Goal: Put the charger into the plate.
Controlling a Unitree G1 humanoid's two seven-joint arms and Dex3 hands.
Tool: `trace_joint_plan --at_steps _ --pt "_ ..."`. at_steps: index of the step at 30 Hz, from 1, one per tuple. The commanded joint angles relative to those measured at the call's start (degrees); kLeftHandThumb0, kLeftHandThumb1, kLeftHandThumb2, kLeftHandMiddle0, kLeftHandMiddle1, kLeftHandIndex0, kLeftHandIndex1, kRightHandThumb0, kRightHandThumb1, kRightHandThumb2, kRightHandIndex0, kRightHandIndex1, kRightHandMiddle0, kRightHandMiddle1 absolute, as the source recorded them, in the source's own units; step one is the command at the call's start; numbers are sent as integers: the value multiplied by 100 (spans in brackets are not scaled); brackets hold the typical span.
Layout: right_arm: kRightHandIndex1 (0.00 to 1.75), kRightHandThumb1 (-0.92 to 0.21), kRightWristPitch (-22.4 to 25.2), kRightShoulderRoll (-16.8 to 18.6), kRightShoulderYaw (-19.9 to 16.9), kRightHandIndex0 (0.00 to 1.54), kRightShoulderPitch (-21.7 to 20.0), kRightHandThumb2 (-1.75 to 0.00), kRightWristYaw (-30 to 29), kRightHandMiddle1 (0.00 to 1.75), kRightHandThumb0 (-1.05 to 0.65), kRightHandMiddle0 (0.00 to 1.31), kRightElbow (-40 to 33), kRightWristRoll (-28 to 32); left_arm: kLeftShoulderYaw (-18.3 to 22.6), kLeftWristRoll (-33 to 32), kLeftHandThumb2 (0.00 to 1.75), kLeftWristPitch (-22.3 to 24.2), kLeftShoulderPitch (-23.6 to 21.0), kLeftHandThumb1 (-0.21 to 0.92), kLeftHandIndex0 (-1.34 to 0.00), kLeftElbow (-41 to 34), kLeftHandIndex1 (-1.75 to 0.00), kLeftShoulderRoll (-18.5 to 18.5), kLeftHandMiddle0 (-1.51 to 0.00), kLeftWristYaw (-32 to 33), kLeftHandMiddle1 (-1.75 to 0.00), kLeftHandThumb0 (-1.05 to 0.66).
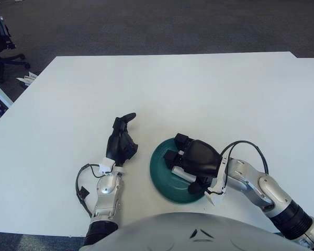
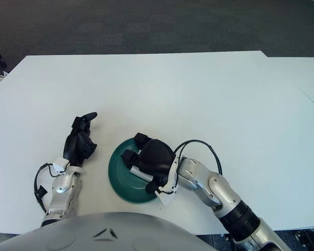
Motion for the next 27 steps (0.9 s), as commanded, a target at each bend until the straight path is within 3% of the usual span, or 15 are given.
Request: trace_joint_plan --at_steps 1,3,6,11,18,23,25,27 --pt "171 -88 -6 40 -99 46 133 -81 14 165 -71 19 -268 286 -69 -75 108 325 377 92 -17 353 -97 -152 -9 52 0 -105" --pt "144 -90 65 -11 -223 38 338 -87 108 150 -81 13 -620 418 -63 -118 107 366 386 92 -12 332 -92 -181 -8 49 0 -105" --pt "118 -92 124 -19 -372 34 478 -91 154 132 -86 8 -890 502 -55 -329 106 456 389 92 -8 291 -87 -236 -7 -70 0 -105" --pt "97 -92 22 132 -458 30 501 -93 -135 116 -89 4 -833 393 -62 -1006 103 744 392 92 -6 174 -85 -308 -8 -476 -1 -105" --pt "79 -92 46 418 -489 27 615 -90 -421 117 -96 3 -720 592 21 -1987 101 1199 357 92 0 113 -69 -326 -9 -1187 -1 -105" --pt "32 -92 25 415 -481 32 750 -95 -382 90 -101 0 -688 632 90 -2404 100 1501 331 92 0 83 -60 -324 -9 -1497 0 -105" --pt "21 -92 14 400 -477 29 784 -97 -352 79 -103 0 -671 639 120 -2514 99 1599 312 92 0 89 -57 -324 -9 -1590 0 -105" --pt "11 -92 61 369 -474 21 805 -101 -226 58 -104 0 -695 680 127 -2423 100 1568 294 92 0 130 -54 -290 -9 -1592 0 -105"
